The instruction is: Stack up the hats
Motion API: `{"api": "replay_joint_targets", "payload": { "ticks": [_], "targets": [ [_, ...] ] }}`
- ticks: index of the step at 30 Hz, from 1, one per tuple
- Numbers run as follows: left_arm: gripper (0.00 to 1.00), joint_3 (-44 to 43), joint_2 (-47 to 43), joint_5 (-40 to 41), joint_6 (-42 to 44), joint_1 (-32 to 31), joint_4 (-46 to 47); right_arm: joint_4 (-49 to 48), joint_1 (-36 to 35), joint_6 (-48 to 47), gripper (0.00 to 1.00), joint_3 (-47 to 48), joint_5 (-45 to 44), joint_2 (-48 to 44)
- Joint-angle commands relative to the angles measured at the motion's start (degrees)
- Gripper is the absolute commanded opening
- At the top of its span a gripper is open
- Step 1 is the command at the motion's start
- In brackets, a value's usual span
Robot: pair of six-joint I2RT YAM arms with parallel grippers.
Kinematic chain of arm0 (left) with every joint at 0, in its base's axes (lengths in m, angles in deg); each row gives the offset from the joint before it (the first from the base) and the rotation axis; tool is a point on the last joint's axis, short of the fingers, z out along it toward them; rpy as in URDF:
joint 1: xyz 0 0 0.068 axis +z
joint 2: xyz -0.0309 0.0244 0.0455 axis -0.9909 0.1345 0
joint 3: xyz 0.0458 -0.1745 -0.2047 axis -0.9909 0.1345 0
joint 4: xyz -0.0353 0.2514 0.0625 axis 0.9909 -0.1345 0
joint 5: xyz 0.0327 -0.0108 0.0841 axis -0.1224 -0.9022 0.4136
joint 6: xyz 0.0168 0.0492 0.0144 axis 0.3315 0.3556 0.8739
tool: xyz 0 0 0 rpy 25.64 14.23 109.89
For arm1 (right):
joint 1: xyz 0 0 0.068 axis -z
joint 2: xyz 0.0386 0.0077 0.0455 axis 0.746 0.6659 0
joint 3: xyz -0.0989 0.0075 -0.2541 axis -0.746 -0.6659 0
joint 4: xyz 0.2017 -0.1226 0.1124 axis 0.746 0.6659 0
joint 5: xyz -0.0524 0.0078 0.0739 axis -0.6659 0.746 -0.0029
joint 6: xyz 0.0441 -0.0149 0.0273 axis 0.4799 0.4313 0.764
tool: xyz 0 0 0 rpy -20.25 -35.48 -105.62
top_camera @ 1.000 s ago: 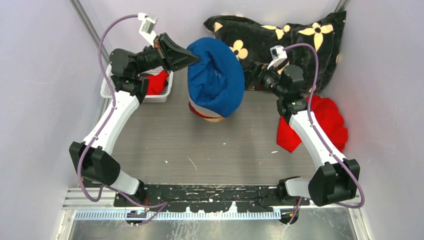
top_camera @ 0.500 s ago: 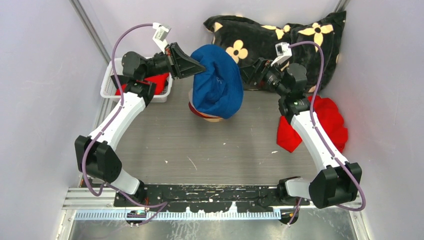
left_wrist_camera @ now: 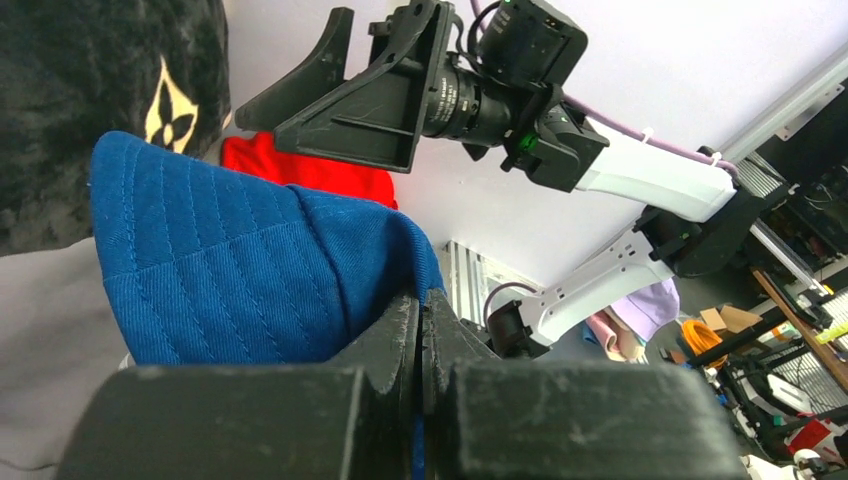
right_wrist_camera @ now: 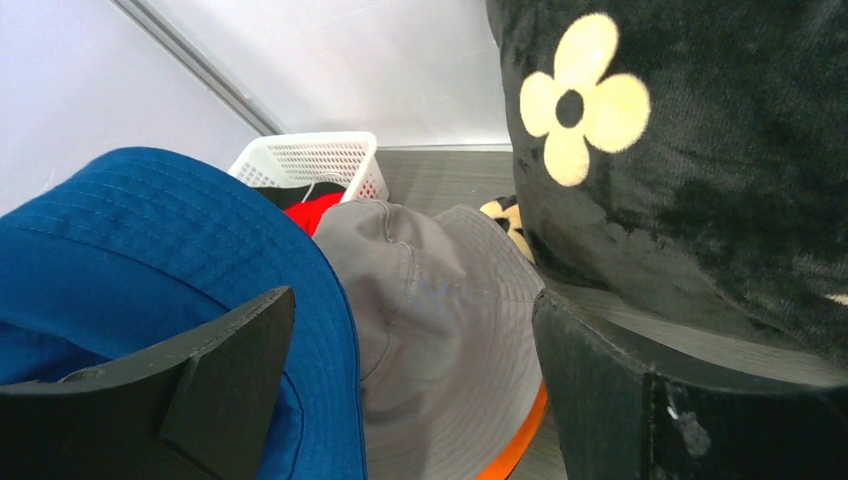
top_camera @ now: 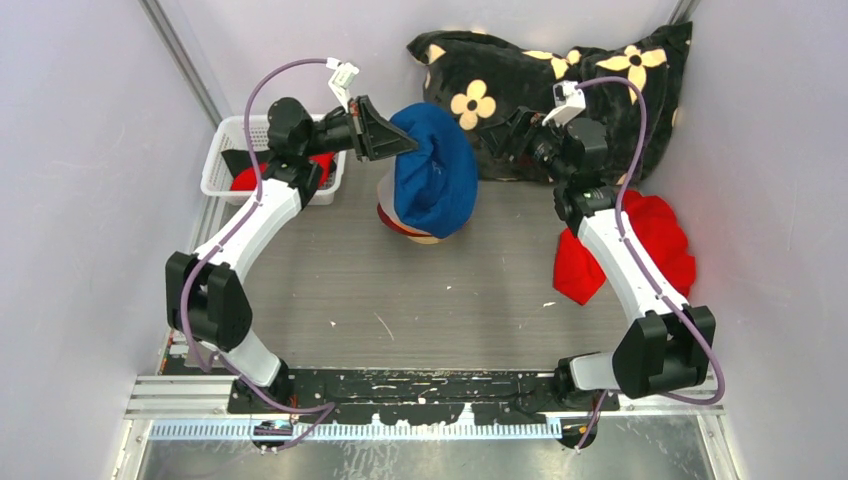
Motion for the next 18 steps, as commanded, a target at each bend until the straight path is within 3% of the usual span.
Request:
{"api": "replay_joint_targets", "payload": {
  "ticks": [1,10,18],
  "targets": [
    [0.0,-1.8,0.81,-0.79,1.71,1.56,-0.32,-2.82,0.35,-0.71,0.93,2.78,1.57,0.63],
    [0.0,-0.6,2.3,-0.2,1.45,3.24,-0.1,-8.91,0.32,3.78,0.87,2.08,17.2,5.72],
    [0.0,-0.03,2.83,0.14,1.55,3.92,-0.16,-11.7,-0.16,6.0,0.78,-1.03,22.22,6.55]
  ]
}}
